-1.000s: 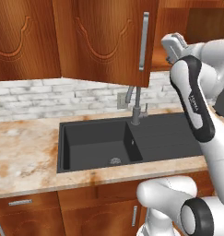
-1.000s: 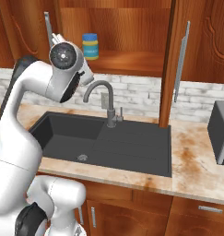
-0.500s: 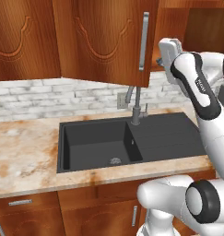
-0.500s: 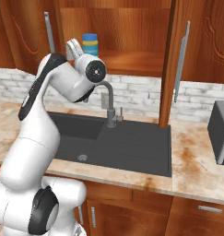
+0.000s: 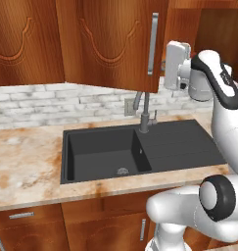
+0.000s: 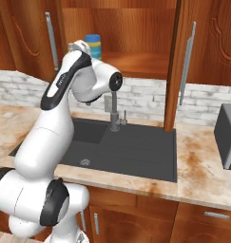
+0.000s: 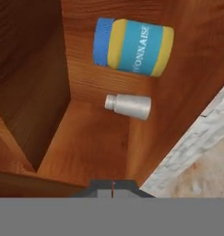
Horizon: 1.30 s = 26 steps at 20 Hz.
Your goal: Move the shaker and mayonnaise from the cabinet to the dining counter.
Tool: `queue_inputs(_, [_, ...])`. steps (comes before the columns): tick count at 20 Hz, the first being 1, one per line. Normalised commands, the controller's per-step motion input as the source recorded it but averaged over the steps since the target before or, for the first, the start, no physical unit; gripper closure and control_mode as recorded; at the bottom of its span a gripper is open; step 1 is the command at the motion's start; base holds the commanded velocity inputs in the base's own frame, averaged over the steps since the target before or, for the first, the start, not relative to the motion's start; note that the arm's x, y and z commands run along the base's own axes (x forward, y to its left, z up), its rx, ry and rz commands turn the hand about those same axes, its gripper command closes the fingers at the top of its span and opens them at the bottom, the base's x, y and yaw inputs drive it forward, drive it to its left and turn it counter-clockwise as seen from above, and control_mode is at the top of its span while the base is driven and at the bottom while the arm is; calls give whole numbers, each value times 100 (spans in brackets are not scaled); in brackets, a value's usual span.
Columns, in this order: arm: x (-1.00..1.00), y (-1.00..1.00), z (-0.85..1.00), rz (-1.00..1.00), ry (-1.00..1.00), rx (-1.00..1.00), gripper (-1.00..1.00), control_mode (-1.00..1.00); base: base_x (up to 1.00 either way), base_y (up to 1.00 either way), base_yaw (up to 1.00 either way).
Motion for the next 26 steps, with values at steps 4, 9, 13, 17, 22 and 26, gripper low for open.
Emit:
queue_inputs(4, [5,54,14,30,0,14,100,-100,0,0,0])
queue_inputs(9, [-72,70,19,31,-13,0,100,-100,0,0,0])
queue_inputs(13, [-100,67,29,29,-29,-4,100,-100,0,0,0])
queue_inputs(17, [-100,80,18,26,-33,-5,100,-100,0,0,0])
queue_inputs(22, [-100,100,1,11,-36,-12,100,-100,0,0,0])
queue_inputs(26, [-93,100,0,-1,-24,-14,100,-100,0,0,0])
